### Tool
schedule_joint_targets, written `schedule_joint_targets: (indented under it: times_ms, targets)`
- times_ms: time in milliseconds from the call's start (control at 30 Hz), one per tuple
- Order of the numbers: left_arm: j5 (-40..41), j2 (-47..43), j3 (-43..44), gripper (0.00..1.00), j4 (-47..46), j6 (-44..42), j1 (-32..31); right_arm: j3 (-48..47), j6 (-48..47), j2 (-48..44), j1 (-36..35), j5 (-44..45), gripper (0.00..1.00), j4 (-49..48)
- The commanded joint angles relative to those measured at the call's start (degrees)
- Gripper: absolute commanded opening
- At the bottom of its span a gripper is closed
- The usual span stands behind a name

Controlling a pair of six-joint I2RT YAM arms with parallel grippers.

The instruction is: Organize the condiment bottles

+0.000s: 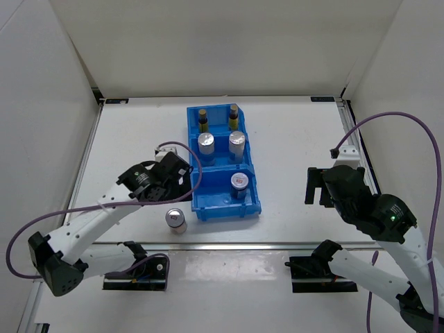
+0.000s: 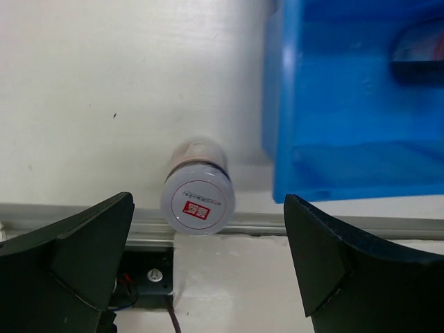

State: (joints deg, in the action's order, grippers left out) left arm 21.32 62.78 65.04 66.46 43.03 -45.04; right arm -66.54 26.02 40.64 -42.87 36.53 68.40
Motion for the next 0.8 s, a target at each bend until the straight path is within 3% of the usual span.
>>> schedule_joint_targets:
  times_ms: [0, 200, 433, 600, 700, 767]
  targets:
    - [-3.30, 0.58, -2.01, 1.00, -0.01, 1.89, 2.32, 0.36, -0.80, -0.04, 0.07, 0.20, 0.99, -2.22]
    - [-8.04, 5.76, -5.61, 1.00, -1.59, 1.89, 5.66, 0.36, -0.80, -0.04, 0.07, 0.20, 0.99, -2.22]
    - [-17.53, 5.24, -13.08, 1.00, -7.83, 1.89, 8.74, 0.36, -0.80, -0.04, 0.07, 0.73, 0.99, -2.22]
    - [-18.60, 5.24, -15.55, 1.00, -8.36, 2.41, 9.35, 0.36, -0.80, 0.49, 0.07, 0.73, 0.99, -2.22]
    - [-19.12, 5.24, -16.17, 0.89, -8.89, 2.41, 9.35, 0.36, -0.80, 0.49, 0.07, 0.73, 0.99, -2.22]
    - [-19.12, 5.24, -14.60, 0.67, -8.89, 2.41, 9.35, 0.36, -0.80, 1.01, 0.07, 0.73, 0.99, -2.22]
